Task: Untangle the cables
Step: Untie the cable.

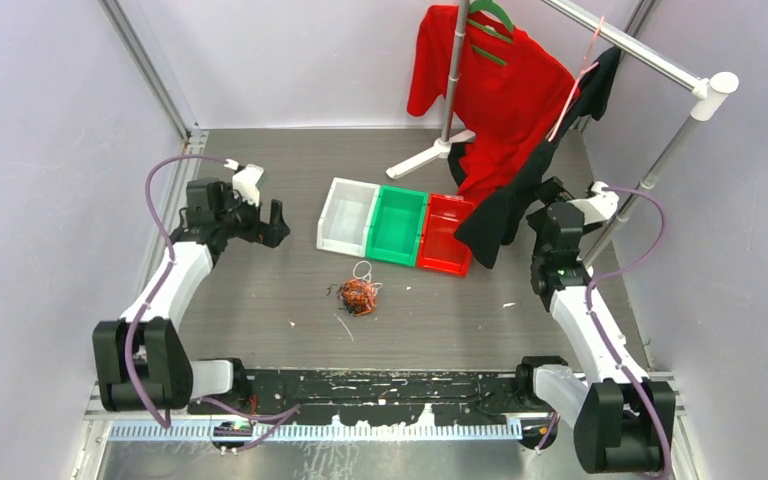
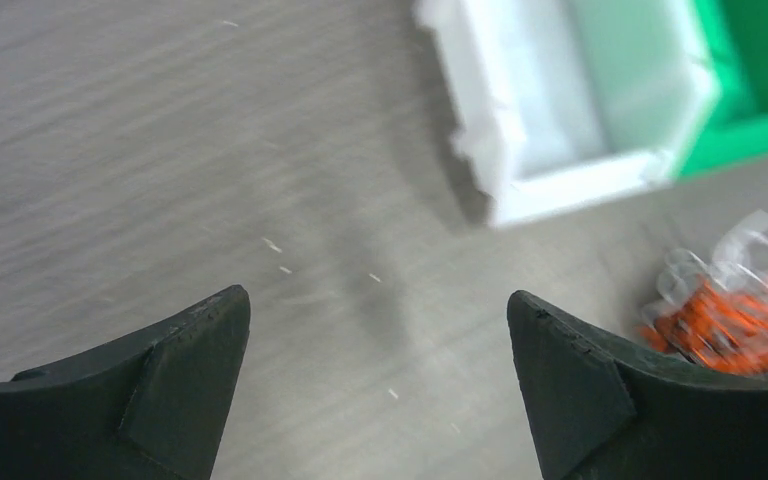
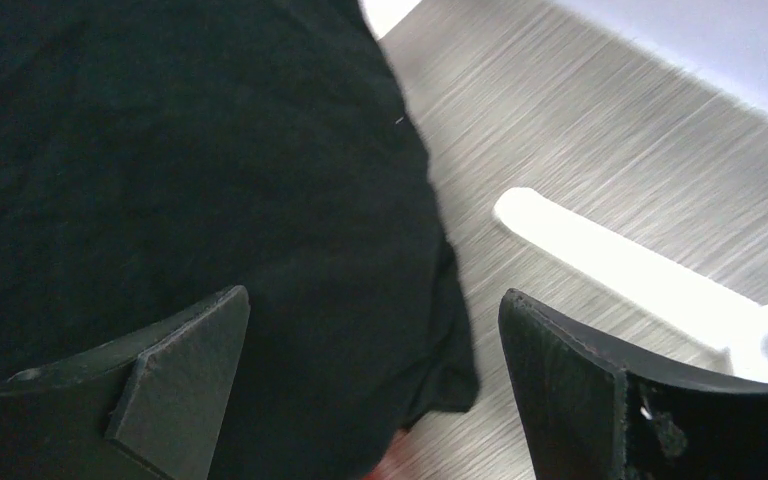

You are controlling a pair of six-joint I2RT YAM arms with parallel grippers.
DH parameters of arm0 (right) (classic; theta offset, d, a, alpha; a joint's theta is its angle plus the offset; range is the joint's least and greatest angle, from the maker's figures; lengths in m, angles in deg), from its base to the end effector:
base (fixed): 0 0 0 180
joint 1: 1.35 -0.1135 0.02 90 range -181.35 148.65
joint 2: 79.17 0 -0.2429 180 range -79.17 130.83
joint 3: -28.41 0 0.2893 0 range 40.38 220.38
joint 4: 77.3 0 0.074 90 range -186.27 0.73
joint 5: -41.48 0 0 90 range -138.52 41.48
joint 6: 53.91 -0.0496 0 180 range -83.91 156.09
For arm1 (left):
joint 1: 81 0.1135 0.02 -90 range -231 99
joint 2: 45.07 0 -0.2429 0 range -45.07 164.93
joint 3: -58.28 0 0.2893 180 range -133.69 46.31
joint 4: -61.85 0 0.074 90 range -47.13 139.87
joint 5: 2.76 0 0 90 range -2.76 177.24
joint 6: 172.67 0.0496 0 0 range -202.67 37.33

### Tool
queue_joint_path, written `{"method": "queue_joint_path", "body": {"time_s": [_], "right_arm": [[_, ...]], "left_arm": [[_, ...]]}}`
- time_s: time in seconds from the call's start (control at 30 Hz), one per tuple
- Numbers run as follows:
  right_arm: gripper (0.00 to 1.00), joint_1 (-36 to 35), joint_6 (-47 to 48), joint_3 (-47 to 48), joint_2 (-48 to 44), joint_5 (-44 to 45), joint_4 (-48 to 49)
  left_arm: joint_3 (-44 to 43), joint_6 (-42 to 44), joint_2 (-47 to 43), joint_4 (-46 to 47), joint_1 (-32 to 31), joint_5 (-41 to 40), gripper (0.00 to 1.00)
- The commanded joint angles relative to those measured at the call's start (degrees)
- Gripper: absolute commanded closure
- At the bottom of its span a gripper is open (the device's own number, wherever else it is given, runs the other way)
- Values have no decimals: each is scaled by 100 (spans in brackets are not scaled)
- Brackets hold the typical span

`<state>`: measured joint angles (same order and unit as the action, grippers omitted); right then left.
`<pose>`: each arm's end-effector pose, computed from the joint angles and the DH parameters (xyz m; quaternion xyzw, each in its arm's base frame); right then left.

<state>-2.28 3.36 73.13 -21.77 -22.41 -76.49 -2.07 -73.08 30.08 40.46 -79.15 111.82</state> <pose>0.2877 -0.0172 0.2302 0.3441 0.6884 0.0099 0.6384 0.3341 -0.0099 0.2041 0.1549 0.8628 -0.1448 0.4589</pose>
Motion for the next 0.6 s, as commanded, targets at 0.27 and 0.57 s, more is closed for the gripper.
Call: {"method": "queue_joint_path", "body": {"time_s": [0.27,0.57], "right_arm": [[2,-2555,-693,142,-970,-90,-1903],[6,-5116,-2111,-85,-1585,1416,-3484]], "left_arm": [[-1176,921,-190,-3700,-425,2283,1],[-1475,975,659,-3977,-1473,2494,9]]}}
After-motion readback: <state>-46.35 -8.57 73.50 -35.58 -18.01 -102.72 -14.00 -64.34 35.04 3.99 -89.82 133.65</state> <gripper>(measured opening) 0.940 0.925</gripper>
